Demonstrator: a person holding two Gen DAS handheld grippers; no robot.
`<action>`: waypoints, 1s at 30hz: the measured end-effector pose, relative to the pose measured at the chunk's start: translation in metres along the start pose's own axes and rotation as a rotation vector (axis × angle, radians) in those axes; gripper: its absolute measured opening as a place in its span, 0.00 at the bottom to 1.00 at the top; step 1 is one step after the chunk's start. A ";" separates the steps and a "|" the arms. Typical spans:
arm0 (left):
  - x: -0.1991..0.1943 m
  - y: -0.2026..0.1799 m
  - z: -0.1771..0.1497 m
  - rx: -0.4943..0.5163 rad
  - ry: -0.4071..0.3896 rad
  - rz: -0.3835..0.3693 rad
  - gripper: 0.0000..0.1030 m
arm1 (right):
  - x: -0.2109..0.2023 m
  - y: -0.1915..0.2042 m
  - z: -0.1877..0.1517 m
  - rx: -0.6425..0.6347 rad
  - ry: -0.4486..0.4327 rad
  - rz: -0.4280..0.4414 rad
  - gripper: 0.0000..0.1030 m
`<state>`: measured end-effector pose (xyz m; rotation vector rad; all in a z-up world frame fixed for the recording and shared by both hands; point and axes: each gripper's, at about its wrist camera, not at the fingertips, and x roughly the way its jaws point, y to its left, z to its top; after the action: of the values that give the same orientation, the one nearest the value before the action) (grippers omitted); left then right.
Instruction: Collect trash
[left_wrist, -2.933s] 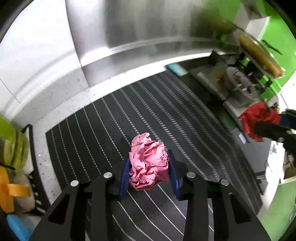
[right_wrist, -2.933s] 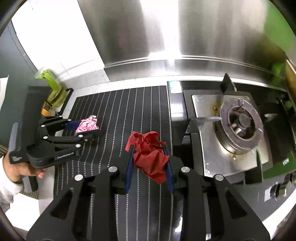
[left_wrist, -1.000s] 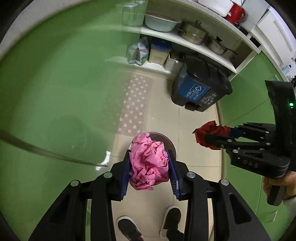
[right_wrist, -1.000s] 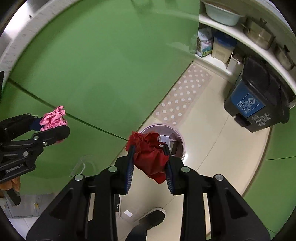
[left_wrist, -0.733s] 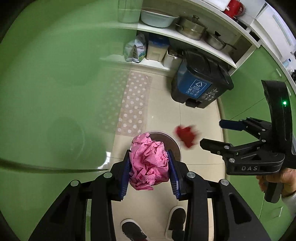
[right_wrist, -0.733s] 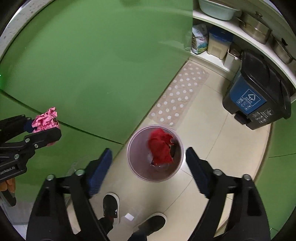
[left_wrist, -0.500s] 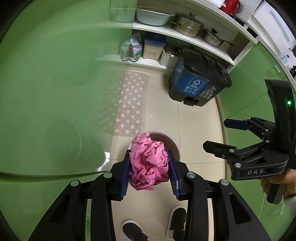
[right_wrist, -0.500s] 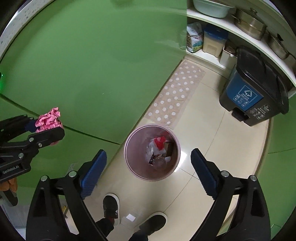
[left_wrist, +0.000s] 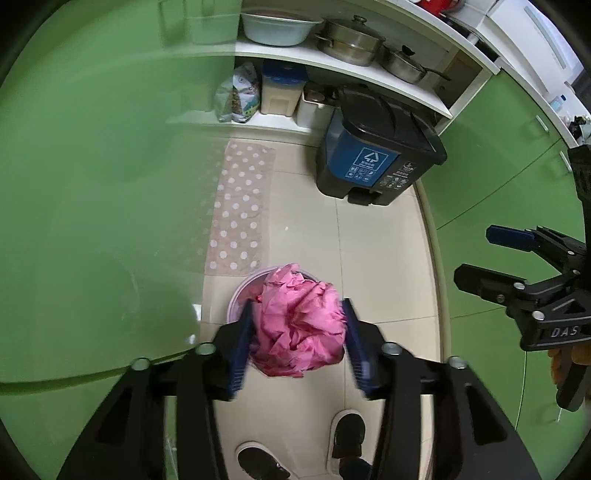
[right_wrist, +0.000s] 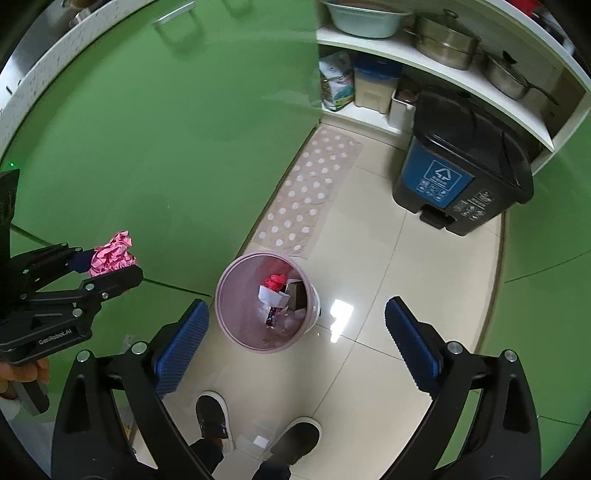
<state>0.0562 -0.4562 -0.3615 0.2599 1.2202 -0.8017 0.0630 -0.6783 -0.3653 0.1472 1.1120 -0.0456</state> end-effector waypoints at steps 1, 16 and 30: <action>0.000 -0.001 0.001 0.004 -0.006 0.006 0.81 | -0.001 -0.002 0.000 0.006 -0.002 -0.001 0.92; -0.004 -0.008 0.003 -0.001 0.012 0.057 0.94 | -0.020 -0.001 -0.005 0.027 -0.024 -0.020 0.95; -0.182 -0.039 -0.023 -0.072 -0.109 0.089 0.94 | -0.179 0.056 -0.013 -0.075 -0.091 -0.034 0.97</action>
<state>-0.0079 -0.3962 -0.1956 0.2077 1.1249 -0.6852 -0.0222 -0.6275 -0.2053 0.0587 1.0242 -0.0405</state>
